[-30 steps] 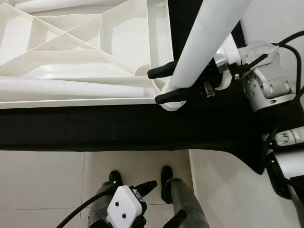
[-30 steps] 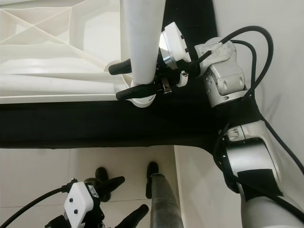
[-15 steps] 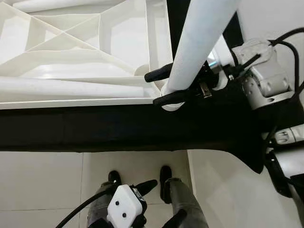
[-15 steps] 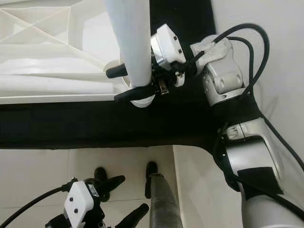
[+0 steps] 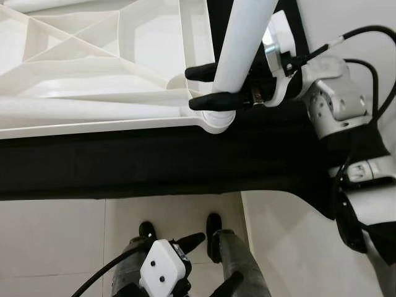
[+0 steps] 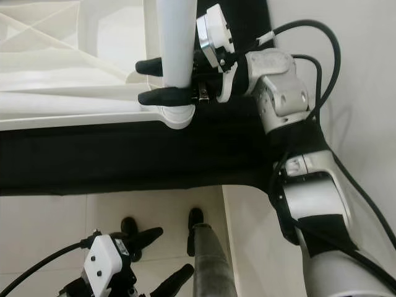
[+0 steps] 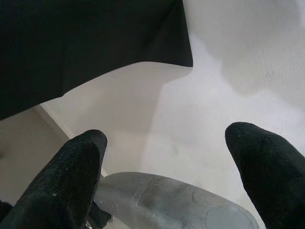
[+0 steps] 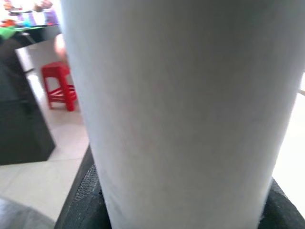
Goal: Building children table
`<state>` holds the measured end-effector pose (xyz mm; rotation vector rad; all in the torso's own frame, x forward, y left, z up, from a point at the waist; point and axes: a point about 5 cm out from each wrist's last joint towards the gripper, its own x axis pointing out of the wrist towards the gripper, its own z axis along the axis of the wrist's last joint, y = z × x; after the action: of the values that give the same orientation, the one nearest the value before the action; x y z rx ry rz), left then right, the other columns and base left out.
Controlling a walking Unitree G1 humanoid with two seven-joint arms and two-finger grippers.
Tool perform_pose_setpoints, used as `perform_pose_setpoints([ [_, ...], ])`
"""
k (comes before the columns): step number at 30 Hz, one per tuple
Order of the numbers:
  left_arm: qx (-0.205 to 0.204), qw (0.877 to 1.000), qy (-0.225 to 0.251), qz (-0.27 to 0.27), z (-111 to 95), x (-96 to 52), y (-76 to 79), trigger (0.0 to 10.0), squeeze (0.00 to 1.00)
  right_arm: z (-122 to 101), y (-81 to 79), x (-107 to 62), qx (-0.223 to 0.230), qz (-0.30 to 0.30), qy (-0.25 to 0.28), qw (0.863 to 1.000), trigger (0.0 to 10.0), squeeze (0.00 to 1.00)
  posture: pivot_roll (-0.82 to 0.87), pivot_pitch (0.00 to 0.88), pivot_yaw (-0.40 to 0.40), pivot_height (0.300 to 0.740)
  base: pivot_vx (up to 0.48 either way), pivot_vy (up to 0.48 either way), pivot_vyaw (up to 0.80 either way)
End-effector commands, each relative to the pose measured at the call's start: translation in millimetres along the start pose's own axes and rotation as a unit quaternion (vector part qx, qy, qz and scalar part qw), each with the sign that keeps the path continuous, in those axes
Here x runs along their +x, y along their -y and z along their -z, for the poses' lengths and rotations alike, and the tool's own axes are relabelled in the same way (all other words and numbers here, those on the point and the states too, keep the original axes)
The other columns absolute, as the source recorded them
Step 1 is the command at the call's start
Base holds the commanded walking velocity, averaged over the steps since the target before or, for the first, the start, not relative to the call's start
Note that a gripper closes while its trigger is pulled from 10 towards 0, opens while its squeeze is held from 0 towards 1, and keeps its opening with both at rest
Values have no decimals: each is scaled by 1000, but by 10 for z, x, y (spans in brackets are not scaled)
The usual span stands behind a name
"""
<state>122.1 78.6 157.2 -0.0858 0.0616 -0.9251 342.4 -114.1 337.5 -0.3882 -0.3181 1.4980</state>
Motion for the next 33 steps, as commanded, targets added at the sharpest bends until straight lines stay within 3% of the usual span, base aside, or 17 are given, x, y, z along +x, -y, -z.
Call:
perform_pose_setpoints([
  [1, -16, 1000, -19, 1, 93, -13, 23, 10000, 0, 487, -78, -100, 110, 49, -73, 990, 10000, 0, 24, 580, -78, 740, 0, 0, 0],
  [3, -16, 1000, -20, 1, 101, -13, 23, 10000, 0, 518, -85, -108, 110, 78, -91, 987, 10000, 0, 14, 574, -95, 740, 0, 0, 0],
  [5, -15, 1000, -20, 0, 112, -10, 23, 10000, 0, 603, -113, -122, 128, 161, -125, 971, 10000, 0, 7, 567, -109, 740, 0, 0, 0],
  [6, -15, 1000, -20, 0, 112, -10, 23, 10000, 0, 603, -113, -122, 128, 161, -125, 971, 10000, 0, 7, 567, -109, 740, 0, 0, 0],
  [7, -15, 1000, -20, -1, 118, -6, 24, 10000, 0, 677, -170, -130, 132, 235, -152, 951, 10000, 0, 8, 567, -114, 740, 0, 0, 0],
  [8, -15, 1000, -20, -1, 118, -6, 24, 10000, 0, 677, -170, -130, 132, 235, -152, 951, 10000, 0, 8, 567, -114, 740, 0, 0, 0],
  [9, -14, 1000, -21, -1, 124, -4, 23, 10000, 0, 766, -307, -98, 128, 370, -167, 905, 10000, 0, 19, 563, -117, 740, 0, 0, 0],
  [10, -14, 1000, -21, -1, 124, -4, 23, 10000, 0, 766, -307, -98, 128, 370, -167, 905, 10000, 0, 19, 563, -117, 740, 0, 0, 0],
  [12, -13, 1000, -20, -2, 123, 3, -8, 10000, 0, 890, -856, 13, 157, 523, -161, 822, 10000, 0, 16, 566, -92, 740, 0, 0, 0],
  [13, -13, 1000, -20, -2, 123, 3, -8, 10000, 0, 890, -856, 13, 157, 523, -161, 822, 10000, 0, 16, 566, -92, 740, 0, 0, 0],
  [14, -11, 1000, -19, 0, 125, 15, -29, 10000, 0, 897, -998, 89, 167, 550, -149, 804, 10000, 0, 18, 551, -77, 740, 0, 0, 0],
  [18, -10, 1000, -19, 1, 127, 25, -42, 10000, 0, 896, -1058, 161, 171, 552, -140, 804, 10000, 0, 18, 551, -77, 740, 0, 0, 0],
  [20, -4, 1000, -18, 0, 142, 54, -108, 10000, 0, 948, -1011, 288, 176, 561, -134, 798, 10000, 0, 24, 523, -72, 740, 0, 0, 0],
  [25, 4, 1000, -15, -8, 155, 86, -188, 10000, 0, 963, -1014, 369, 183, 574, -146, 784, 10000, 0, 27, 514, -72, 740, 0, 0, 0],
  [30, 8, 1000, -14, -9, 166, 109, -249, 10000, 0, 938, -1058, 392, 195, 568, -142, 787, 10000, 0, 22, 494, -68, 740, 0, 0, 0],
  [32, 10, 1000, -14, -10, 173, 123, -291, 10000, 0, 860, -1052, 412, 186, 555, -123, 801, 10000, 0, 21, 486, -66, 740, 0, 0, 0],
  [33, 12, 1000, -13, -11, 173, 130, -312, 10000, 0, 784, -1030, 431, 174, 540, -104, 817, 10000, 1000, 19, 481, -67, 740, 0, 0, 0],
])
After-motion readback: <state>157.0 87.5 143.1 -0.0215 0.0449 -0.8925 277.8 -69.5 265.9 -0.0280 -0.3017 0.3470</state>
